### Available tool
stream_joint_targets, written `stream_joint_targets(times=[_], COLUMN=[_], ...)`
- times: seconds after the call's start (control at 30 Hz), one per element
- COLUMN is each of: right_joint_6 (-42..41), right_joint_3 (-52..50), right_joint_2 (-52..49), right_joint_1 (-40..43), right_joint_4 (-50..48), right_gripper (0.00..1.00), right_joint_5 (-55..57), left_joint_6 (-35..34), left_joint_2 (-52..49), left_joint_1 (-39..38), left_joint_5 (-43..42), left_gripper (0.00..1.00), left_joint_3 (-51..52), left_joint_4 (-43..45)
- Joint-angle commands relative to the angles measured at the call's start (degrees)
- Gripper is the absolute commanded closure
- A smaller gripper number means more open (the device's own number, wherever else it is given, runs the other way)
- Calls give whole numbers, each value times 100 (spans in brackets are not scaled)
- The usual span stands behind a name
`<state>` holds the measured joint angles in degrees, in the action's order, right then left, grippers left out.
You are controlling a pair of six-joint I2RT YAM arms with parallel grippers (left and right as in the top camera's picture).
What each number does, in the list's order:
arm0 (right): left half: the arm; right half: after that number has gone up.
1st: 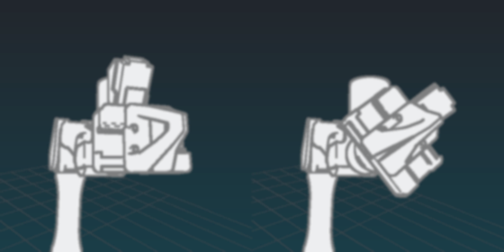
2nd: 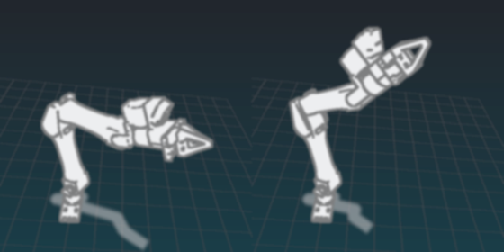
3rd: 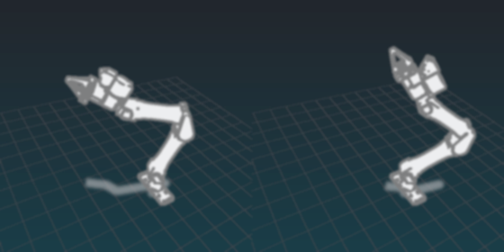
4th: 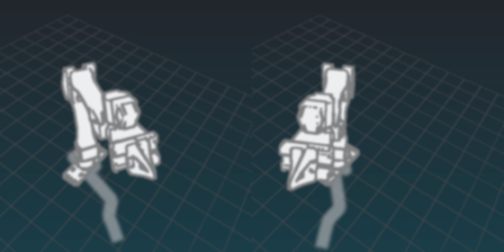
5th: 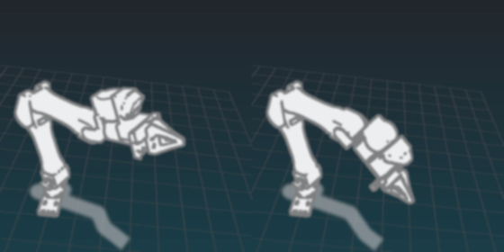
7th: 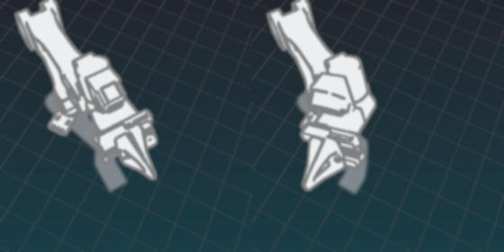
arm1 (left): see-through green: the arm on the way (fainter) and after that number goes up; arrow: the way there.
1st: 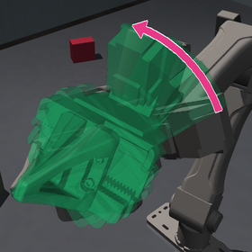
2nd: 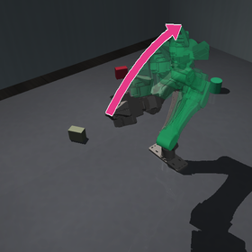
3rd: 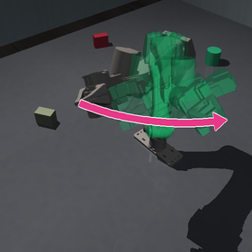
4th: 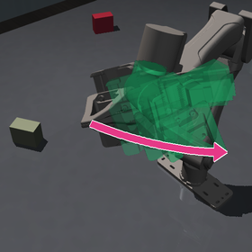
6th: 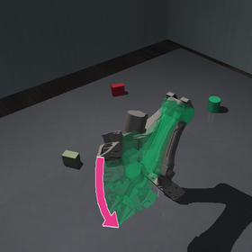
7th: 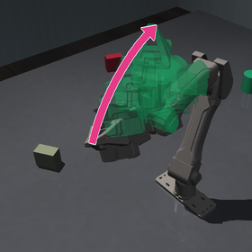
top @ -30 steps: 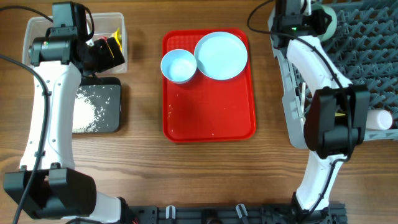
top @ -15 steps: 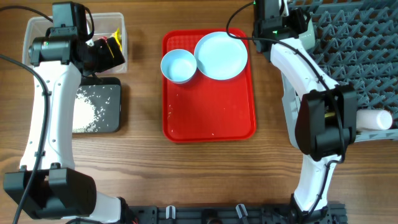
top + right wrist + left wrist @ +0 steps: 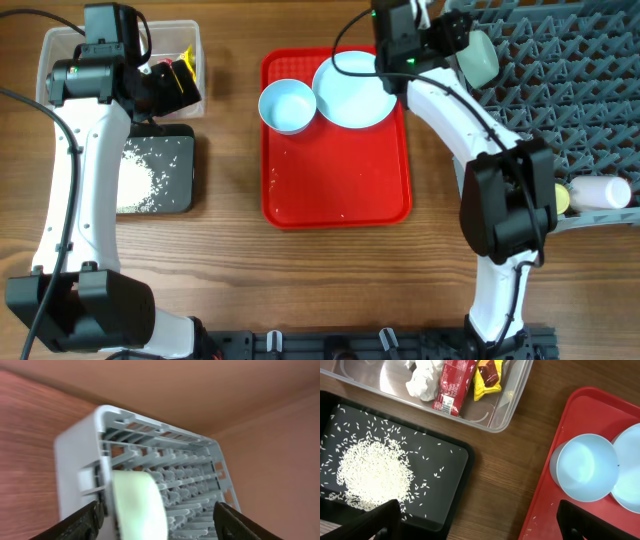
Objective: Sort waste into correct bins and load items into the dishwasher rack
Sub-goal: 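Reach the right gripper to the light blue bowl and grasp it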
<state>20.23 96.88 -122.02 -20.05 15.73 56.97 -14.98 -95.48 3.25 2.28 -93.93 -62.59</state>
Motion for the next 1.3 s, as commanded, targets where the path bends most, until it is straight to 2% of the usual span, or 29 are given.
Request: stream_joint_targets(times=[0.0, 0.13, 0.17, 0.3, 0.33, 0.43, 0.5, 0.57, 0.67, 0.73, 0.8, 0.97, 1.27], right_joint_6=[-422, -1543, -1950, -2809, -2983, -3565, -3818, -4247, -4677, -4955, -5195, -5580, -5692], right_joint_3=[225, 479, 542, 509, 474, 424, 424, 424, 424, 424, 424, 424, 380], right_joint_2=[442, 748, 769, 721, 704, 597, 463, 302, 76, -52, -146, -234, -525], right_joint_1=[-413, -813, -861, -883, -905, -1005, -1071, -1123, -1174, -1224, -1283, -1353, -1353], right_joint_4=[466, 1556, 1810, 1825, 1746, 1696, 1836, 2052, 2170, 2184, 2197, 2494, 2452], right_gripper=[24, 24, 23, 23, 28, 33, 42, 46, 54, 66, 69, 70, 69], right_joint_5=[-970, -2959, -3803, -6492, -6793, -6817, -6537, -6240, -6306, -6334, -6290, -5748, -5735], left_joint_6=[-50, -50, -50, -50, -50, -50, -50, -50, -50, -50, -50, -50, -50], left_joint_2=[-57, -57, -57, -57, -57, -57, -57, -57, -57, -57, -57, -57, -57], left_joint_1=[24, 24, 26, 26, 24, 24, 24, 26, 24, 24, 26, 24, 24], left_joint_5=[-26, -26, -26, -26, -26, -26, -26, -28, -26, -26, -26, -26, -26], left_gripper=[0, 0, 0, 0, 0, 0, 0, 0, 0, 0, 0, 0, 0], left_joint_3=[17, 17, 17, 17, 17, 17, 17, 17, 17, 17, 17, 17, 17], left_joint_4=[15, 15, 15, 15, 15, 15, 15, 15, 15, 15, 15, 15, 15])
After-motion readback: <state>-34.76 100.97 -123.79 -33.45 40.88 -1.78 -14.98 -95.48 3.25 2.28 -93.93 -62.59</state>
